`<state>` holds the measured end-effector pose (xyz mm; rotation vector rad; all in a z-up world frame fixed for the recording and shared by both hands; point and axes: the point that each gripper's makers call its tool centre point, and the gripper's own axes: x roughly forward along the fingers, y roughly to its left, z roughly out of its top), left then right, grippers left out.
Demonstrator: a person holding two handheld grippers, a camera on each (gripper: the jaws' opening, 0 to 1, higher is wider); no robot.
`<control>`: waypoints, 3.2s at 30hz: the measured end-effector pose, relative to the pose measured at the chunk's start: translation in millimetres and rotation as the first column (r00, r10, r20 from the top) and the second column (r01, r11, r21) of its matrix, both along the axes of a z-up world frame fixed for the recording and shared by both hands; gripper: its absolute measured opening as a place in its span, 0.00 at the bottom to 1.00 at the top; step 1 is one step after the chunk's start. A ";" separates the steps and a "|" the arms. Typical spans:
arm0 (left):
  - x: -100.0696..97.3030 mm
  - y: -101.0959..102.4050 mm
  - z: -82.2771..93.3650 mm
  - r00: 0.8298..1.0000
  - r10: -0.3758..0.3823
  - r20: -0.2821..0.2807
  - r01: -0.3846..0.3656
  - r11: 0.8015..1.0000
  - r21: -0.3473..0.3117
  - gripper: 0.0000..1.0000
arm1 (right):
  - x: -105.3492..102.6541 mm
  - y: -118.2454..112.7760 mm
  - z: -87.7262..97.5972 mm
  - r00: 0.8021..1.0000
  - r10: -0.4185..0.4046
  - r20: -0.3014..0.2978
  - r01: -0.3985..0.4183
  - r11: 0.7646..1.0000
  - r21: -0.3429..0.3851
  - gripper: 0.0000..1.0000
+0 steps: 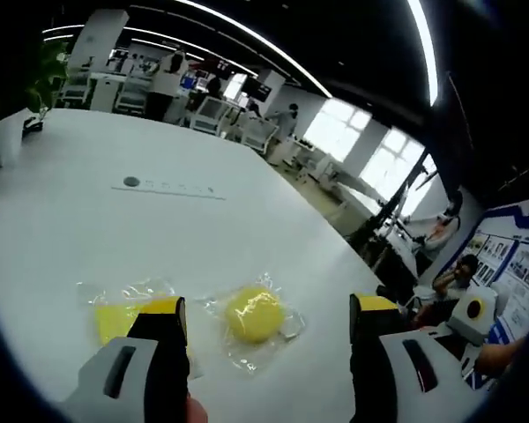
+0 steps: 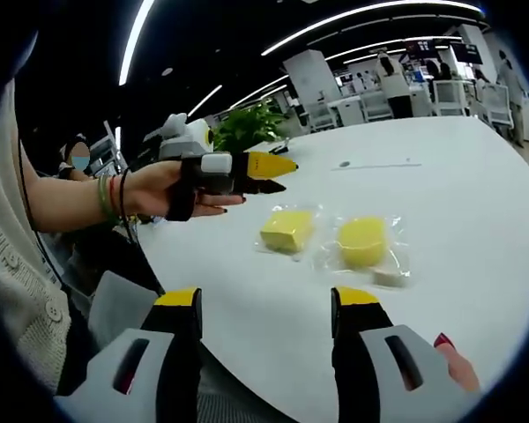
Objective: Compare the silicone blocks by pressing each to a similar depth, holding the contact briefly, and releasing to observe deformation and rebound differences across the visible hardness samples.
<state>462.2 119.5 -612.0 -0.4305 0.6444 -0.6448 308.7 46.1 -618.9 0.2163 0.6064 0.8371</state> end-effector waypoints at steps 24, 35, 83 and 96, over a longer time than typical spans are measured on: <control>42.1 -18.0 -79.1 0.886 0.214 -0.412 -0.301 0.940 -0.160 0.65 | 17.7 -16.6 -18.2 0.997 -0.056 -0.062 0.056 0.998 0.001 0.52; 54.8 -27.9 -97.7 0.755 0.286 -0.590 -0.470 0.864 -0.183 0.57 | 22.1 -19.4 -22.3 0.995 -0.062 -0.076 0.062 0.998 -0.006 0.52; 61.6 -33.6 -97.9 0.754 0.283 -0.593 -0.520 0.808 -0.277 0.00 | 25.9 -20.9 -24.3 0.994 -0.061 -0.087 0.062 0.998 0.001 0.46; 53.0 -44.5 -64.1 0.884 0.191 -0.427 -0.321 0.912 -0.257 0.00 | 23.8 -23.3 -4.0 0.997 -0.066 -0.031 0.067 0.998 0.009 0.49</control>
